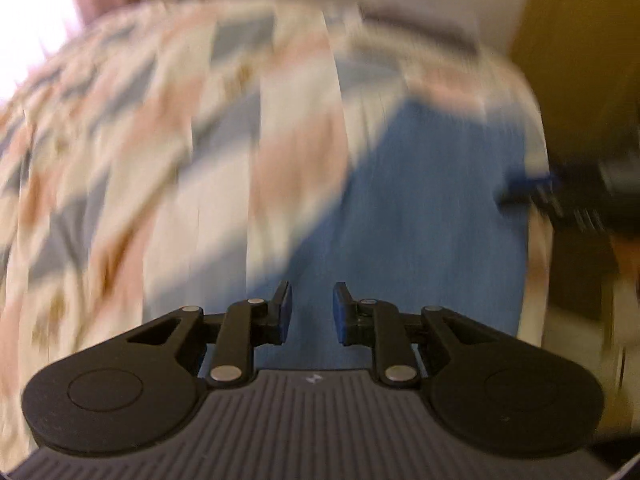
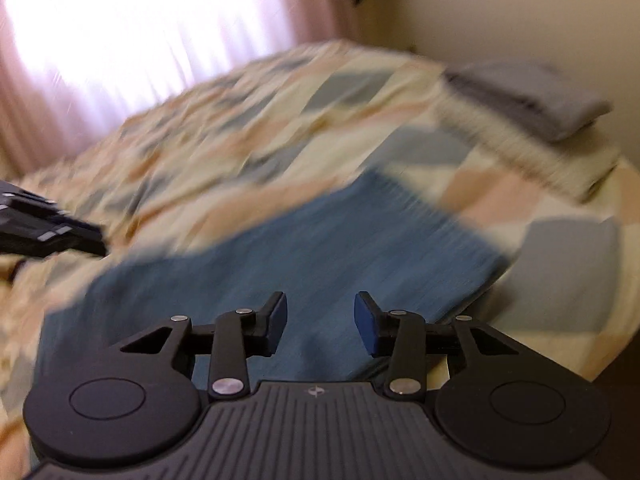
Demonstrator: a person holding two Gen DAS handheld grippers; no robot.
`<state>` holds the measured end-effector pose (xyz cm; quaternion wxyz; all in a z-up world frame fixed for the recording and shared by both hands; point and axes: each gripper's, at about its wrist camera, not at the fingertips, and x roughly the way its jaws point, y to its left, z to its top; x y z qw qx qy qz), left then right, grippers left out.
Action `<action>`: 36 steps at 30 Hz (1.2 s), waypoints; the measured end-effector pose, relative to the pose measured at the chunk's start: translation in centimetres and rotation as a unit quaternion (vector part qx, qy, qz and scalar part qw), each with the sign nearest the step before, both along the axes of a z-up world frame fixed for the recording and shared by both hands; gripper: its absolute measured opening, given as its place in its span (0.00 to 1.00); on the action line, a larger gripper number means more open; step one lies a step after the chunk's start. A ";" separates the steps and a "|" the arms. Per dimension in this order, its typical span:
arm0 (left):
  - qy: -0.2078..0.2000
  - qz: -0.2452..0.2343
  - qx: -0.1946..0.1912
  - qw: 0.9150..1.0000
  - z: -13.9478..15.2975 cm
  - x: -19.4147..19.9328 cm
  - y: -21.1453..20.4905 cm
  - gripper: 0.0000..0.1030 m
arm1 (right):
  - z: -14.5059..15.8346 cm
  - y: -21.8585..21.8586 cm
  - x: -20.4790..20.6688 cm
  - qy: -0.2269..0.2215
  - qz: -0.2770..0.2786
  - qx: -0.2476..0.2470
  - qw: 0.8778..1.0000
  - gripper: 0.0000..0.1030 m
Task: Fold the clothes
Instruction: 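Release the hems on the waistband and smooth the folded jeans with both grippers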
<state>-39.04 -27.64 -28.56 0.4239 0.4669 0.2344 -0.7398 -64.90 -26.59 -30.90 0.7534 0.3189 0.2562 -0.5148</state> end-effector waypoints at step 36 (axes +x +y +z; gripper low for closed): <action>0.007 -0.115 0.052 0.992 -3.3 9.3 4.8 0.14 | -0.7 17.2 24.2 0.035 -0.206 0.101 0.973 0.34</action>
